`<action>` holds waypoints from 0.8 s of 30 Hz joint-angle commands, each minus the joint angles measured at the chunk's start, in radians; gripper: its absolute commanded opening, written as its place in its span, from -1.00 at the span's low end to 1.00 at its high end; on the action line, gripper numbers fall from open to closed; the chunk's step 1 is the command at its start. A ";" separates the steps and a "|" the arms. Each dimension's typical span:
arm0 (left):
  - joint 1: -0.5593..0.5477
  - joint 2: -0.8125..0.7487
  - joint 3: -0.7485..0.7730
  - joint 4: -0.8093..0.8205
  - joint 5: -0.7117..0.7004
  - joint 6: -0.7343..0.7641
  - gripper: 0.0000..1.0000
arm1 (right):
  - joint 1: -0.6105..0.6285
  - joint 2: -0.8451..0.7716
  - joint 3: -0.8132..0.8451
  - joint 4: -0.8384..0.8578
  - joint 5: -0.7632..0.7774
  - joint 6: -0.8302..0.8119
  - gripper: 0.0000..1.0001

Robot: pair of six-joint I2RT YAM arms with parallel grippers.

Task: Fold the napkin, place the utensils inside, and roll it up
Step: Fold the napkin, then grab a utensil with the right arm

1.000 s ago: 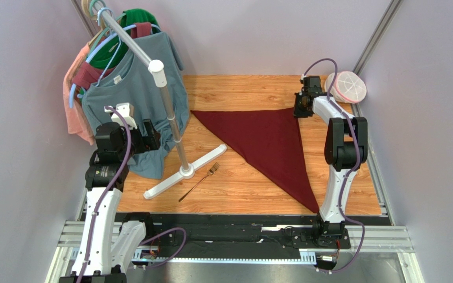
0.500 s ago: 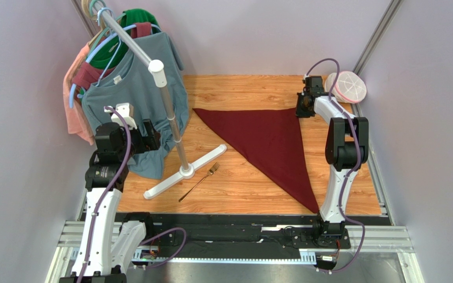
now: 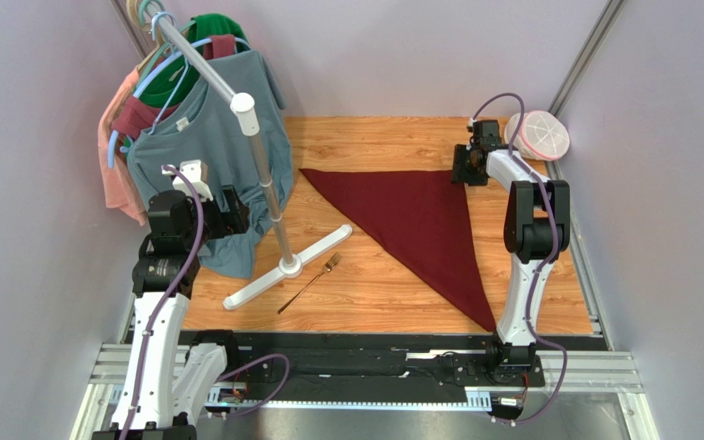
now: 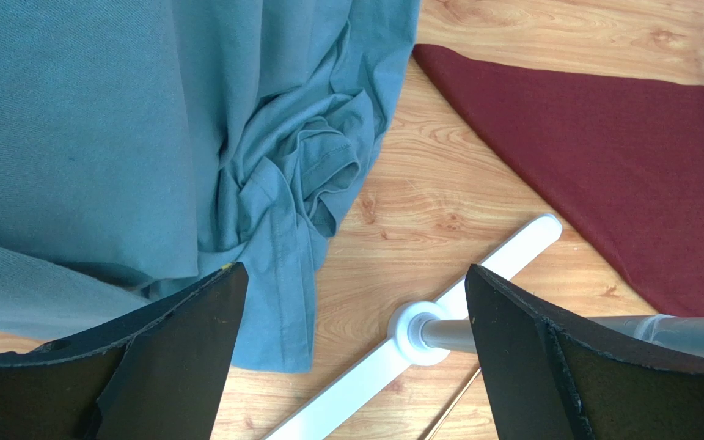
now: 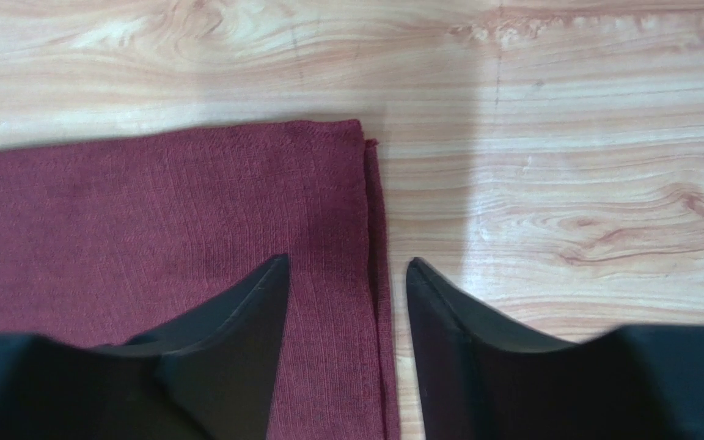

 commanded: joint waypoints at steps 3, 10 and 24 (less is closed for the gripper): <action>0.004 -0.005 0.018 0.027 0.043 0.000 0.95 | 0.009 -0.238 -0.134 0.077 -0.075 0.025 0.11; 0.004 -0.004 0.013 0.032 0.053 0.009 0.92 | 0.300 -0.609 -0.511 0.203 -0.188 0.251 0.11; 0.005 -0.045 0.016 0.031 0.022 -0.029 0.90 | 0.940 -0.555 -0.590 0.360 0.023 0.962 0.02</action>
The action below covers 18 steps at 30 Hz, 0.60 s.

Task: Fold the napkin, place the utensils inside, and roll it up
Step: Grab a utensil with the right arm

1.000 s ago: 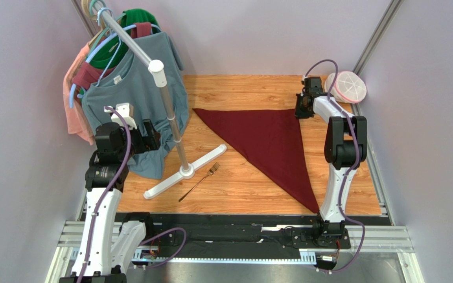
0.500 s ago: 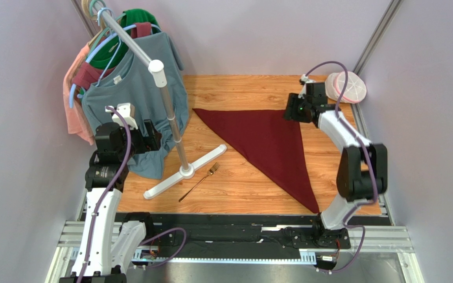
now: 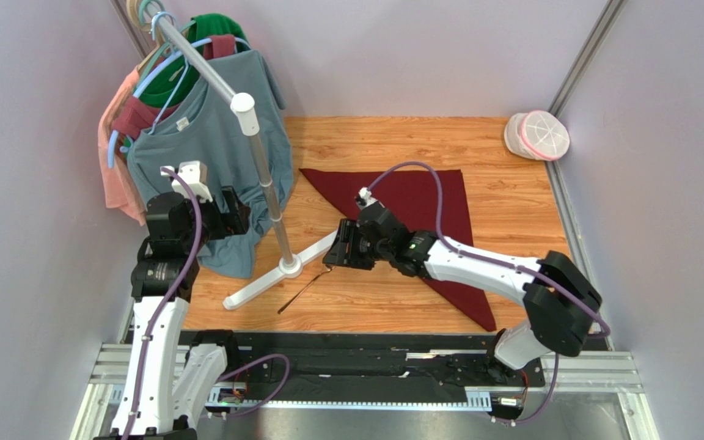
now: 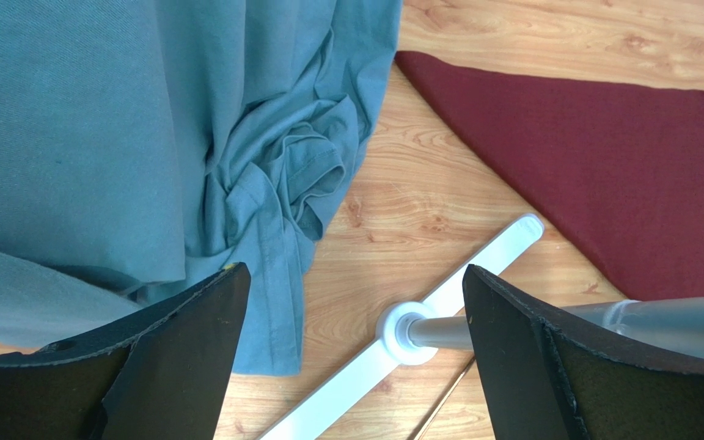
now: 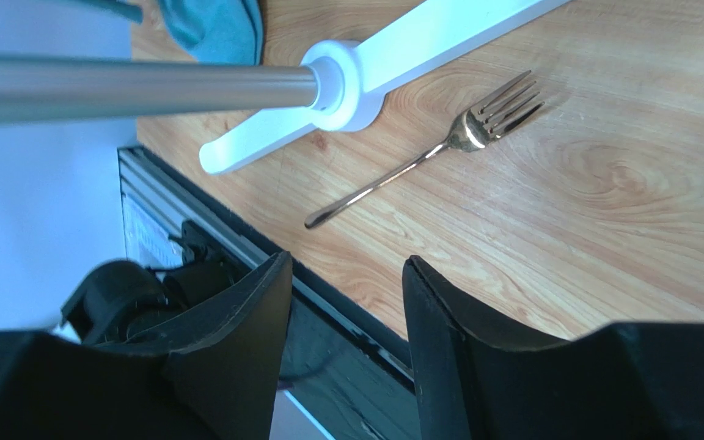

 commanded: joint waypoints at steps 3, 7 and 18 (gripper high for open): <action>0.004 -0.045 0.015 0.026 -0.027 -0.024 0.89 | 0.048 0.148 0.065 0.045 0.096 0.275 -0.03; 0.005 -0.061 0.015 0.027 -0.036 -0.027 0.90 | 0.077 0.232 0.105 0.004 0.162 0.345 -0.05; 0.005 -0.065 0.016 0.036 0.016 -0.048 0.89 | 0.134 0.452 0.318 -0.131 0.213 0.444 -0.04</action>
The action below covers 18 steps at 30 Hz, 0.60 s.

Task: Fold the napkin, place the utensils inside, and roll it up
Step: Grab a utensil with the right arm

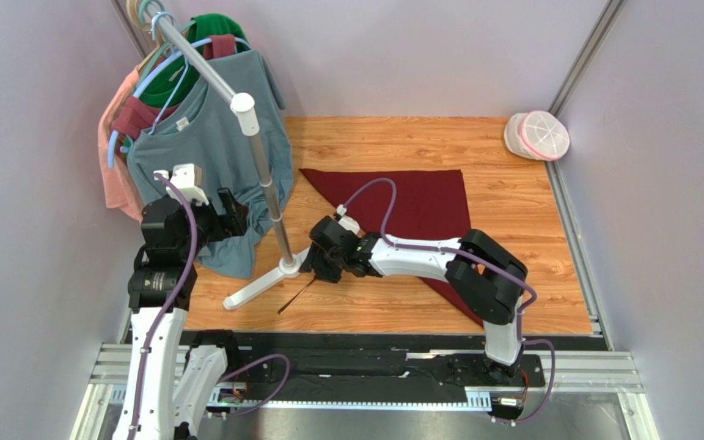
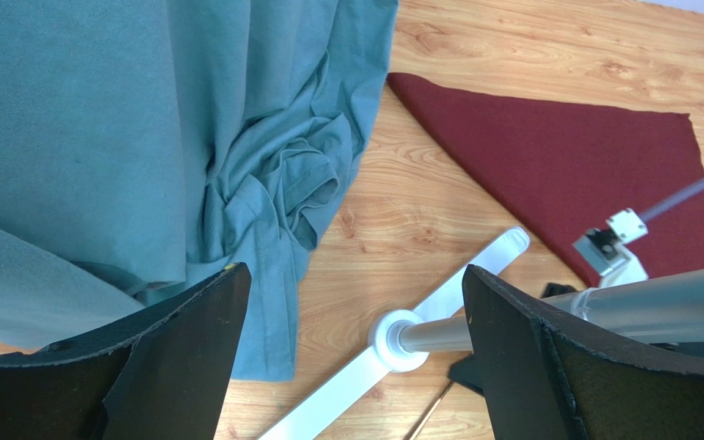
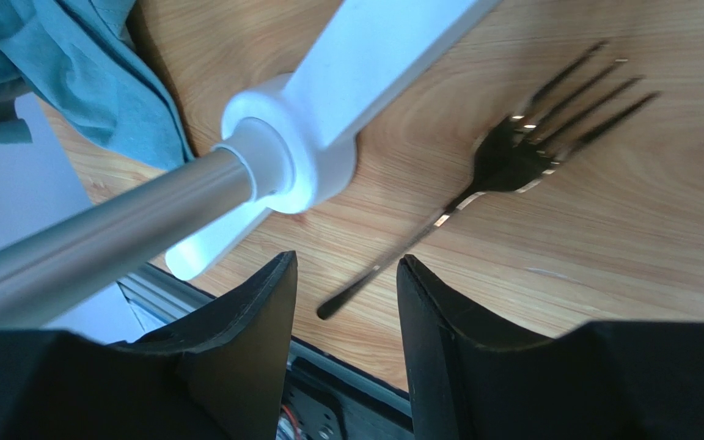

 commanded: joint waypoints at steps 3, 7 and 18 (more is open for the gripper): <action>0.004 -0.005 0.018 0.036 0.028 -0.024 0.89 | 0.019 0.086 0.078 -0.085 0.065 0.103 -0.06; 0.004 -0.007 0.016 0.039 0.042 -0.028 0.89 | 0.026 0.090 0.085 -0.113 0.072 0.123 -0.07; -0.002 -0.018 0.016 0.041 0.054 -0.035 0.89 | 0.033 0.146 0.157 -0.218 0.127 0.117 -0.06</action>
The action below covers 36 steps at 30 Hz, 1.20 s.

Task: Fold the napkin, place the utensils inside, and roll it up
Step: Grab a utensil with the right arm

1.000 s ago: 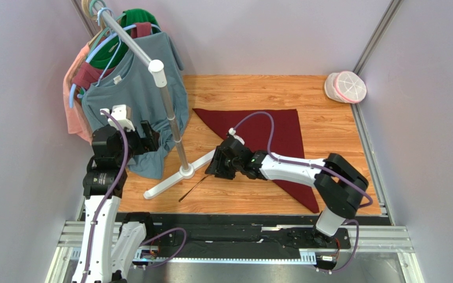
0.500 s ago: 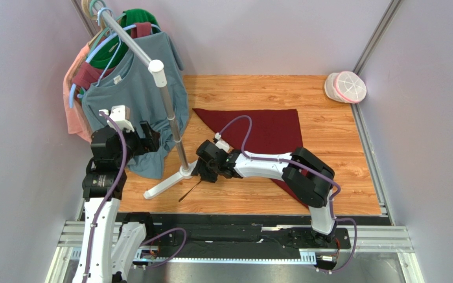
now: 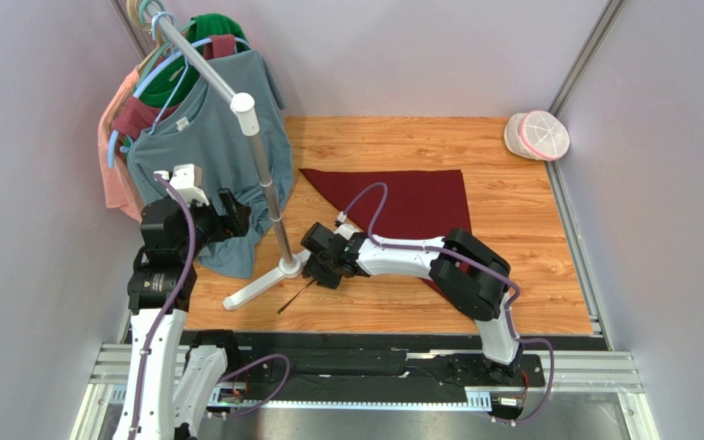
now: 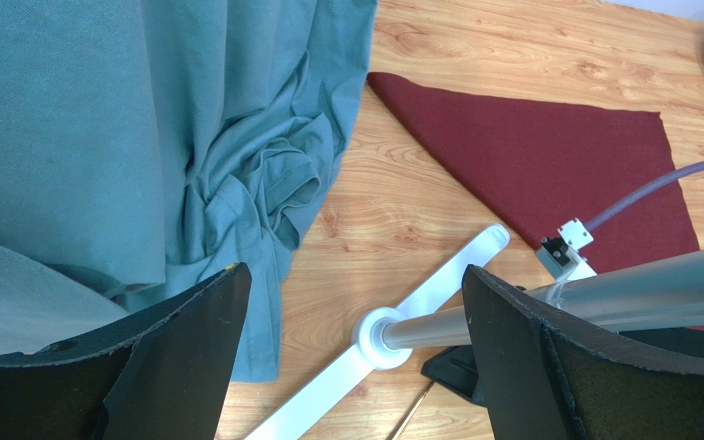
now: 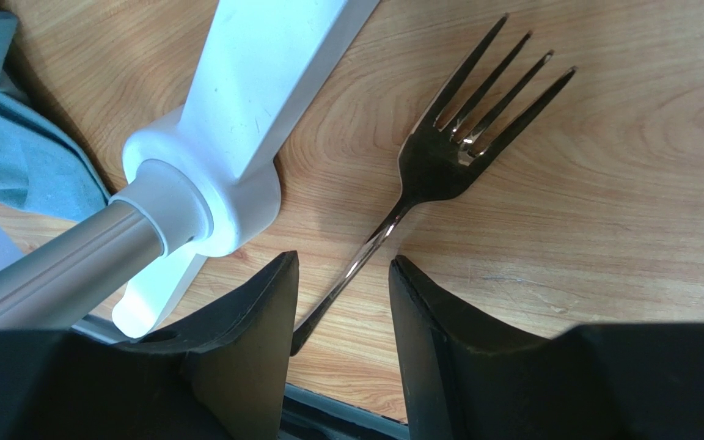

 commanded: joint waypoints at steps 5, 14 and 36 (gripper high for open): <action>-0.010 -0.015 0.018 0.037 0.016 -0.011 0.89 | 0.005 0.068 0.073 -0.104 0.094 0.018 -0.11; -0.022 -0.017 0.023 0.028 0.002 -0.003 0.89 | 0.001 0.151 0.141 -0.222 0.089 -0.022 -0.35; -0.027 -0.012 0.019 0.026 0.012 -0.008 0.89 | -0.125 0.050 -0.022 -0.270 0.103 -0.336 -0.87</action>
